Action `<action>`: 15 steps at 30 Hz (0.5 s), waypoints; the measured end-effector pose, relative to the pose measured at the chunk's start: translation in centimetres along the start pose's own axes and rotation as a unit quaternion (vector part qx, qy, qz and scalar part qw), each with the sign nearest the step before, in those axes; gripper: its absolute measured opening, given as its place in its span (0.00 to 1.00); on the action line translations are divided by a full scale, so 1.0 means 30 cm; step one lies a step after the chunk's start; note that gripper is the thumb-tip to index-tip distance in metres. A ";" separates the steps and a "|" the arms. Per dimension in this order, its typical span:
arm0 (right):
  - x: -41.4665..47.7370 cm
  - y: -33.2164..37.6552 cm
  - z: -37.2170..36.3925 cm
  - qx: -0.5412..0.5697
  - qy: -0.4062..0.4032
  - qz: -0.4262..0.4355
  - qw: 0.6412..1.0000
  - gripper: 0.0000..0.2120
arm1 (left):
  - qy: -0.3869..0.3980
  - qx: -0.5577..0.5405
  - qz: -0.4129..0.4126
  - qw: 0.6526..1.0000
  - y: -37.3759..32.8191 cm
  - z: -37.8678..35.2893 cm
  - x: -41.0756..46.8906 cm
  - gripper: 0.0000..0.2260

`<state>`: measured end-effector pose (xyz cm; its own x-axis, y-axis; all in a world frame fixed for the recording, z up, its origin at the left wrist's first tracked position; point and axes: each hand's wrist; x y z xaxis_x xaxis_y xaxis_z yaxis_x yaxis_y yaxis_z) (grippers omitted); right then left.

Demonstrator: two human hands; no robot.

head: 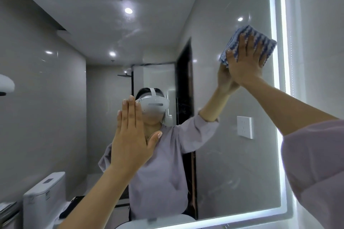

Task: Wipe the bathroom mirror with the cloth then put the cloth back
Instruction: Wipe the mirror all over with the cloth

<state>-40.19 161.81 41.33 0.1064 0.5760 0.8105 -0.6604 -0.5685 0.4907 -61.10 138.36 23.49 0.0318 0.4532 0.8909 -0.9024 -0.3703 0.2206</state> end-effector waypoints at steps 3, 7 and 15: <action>-0.061 0.028 -0.027 -0.004 -0.031 0.030 0.999 0.32 | 0.003 -0.002 -0.002 1.000 0.001 -0.001 0.001 0.42; -0.168 0.095 -0.060 -0.021 -0.045 0.099 0.994 0.32 | 0.005 -0.005 -0.001 1.000 0.001 -0.001 0.000 0.42; -0.465 0.313 -0.144 -0.017 -0.068 0.277 0.958 0.33 | 0.009 -0.002 -0.002 1.000 -0.001 -0.001 0.001 0.41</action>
<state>-51.08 150.97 33.24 -0.1731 0.1090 0.9789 -0.6673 -0.7440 -0.0352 -61.08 138.41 23.51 0.0274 0.4696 0.8825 -0.9040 -0.3651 0.2223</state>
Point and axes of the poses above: each hand's wrist, its own x-axis towards the middle knuckle, its own z-axis out of the back of the hand, y = z × x, and after that the axes turned 12 degrees about -z, right-handed
